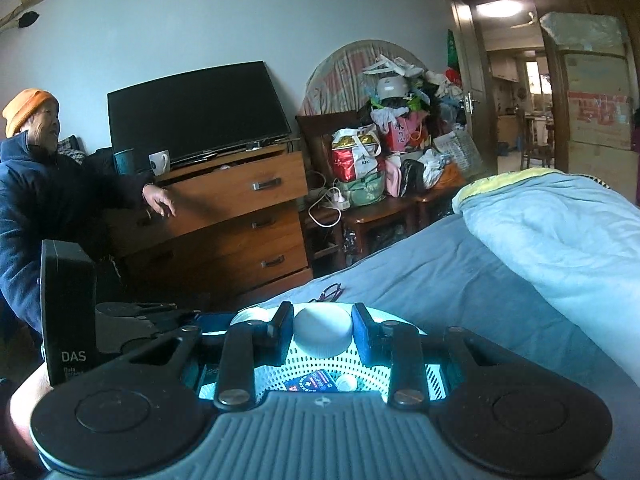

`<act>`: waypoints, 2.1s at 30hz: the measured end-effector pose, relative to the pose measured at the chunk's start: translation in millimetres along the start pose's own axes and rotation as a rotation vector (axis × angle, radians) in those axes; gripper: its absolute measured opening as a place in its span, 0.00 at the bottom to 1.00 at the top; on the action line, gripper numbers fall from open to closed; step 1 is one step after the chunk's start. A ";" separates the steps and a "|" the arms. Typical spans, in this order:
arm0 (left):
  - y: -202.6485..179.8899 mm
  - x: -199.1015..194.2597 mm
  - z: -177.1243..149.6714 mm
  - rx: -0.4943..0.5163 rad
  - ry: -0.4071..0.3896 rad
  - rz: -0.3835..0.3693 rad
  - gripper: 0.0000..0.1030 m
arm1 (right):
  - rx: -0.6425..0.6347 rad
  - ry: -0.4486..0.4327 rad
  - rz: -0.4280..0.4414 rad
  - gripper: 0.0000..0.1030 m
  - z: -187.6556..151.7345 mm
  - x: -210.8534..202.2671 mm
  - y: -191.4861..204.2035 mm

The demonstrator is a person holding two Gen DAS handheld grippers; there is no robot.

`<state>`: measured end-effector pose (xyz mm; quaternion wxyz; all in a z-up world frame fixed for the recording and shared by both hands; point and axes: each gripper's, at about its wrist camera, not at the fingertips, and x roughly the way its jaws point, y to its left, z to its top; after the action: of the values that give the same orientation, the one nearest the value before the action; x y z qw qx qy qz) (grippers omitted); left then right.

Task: Organize objects
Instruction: 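Open both grippers to drop the lid and cap into the basket, then move both open grippers back over the medicine pile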

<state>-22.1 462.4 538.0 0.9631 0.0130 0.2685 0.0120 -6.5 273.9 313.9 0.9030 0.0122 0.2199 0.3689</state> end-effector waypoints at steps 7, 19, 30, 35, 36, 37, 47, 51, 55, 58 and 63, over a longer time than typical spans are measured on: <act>-2.2 8.6 -4.4 0.002 0.013 0.009 0.42 | 0.009 0.015 0.003 0.39 -9.4 8.4 -4.4; -121.6 -70.7 -13.9 0.219 -0.238 -0.033 1.00 | 0.052 -0.278 -0.310 1.00 -98.7 -143.3 -57.5; -310.8 18.3 -175.7 0.223 0.259 -0.218 1.00 | 0.454 0.183 -0.737 0.99 -336.1 -247.1 -186.3; -326.2 57.1 -198.7 0.204 0.393 -0.185 1.00 | 0.459 0.284 -0.767 1.00 -360.2 -218.0 -191.2; -327.3 58.4 -197.5 0.194 0.404 -0.183 1.00 | 0.442 0.299 -0.792 1.00 -361.3 -211.2 -187.4; -327.5 60.3 -195.6 0.180 0.417 -0.183 1.00 | 0.438 0.306 -0.816 1.00 -363.4 -209.7 -183.4; -323.5 72.1 -191.0 0.189 0.461 -0.182 1.00 | 0.473 0.265 -0.873 1.00 -356.9 -207.8 -188.0; -323.1 70.8 -191.9 0.191 0.451 -0.176 1.00 | 0.478 0.264 -0.881 1.00 -356.9 -207.7 -188.9; -322.6 70.4 -191.0 0.187 0.454 -0.171 1.00 | 0.483 0.267 -0.881 1.00 -356.7 -207.1 -191.1; -322.0 70.2 -191.0 0.189 0.451 -0.172 1.00 | 0.490 0.264 -0.885 1.00 -356.7 -206.8 -191.4; -322.1 71.5 -190.4 0.192 0.448 -0.174 1.00 | 0.504 0.261 -0.883 1.00 -356.4 -207.4 -193.2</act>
<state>-54.3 146.2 328.0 0.8715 0.0781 0.4750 -0.0939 -154.4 -55.9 36.9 0.9067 0.0890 0.3966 -0.1128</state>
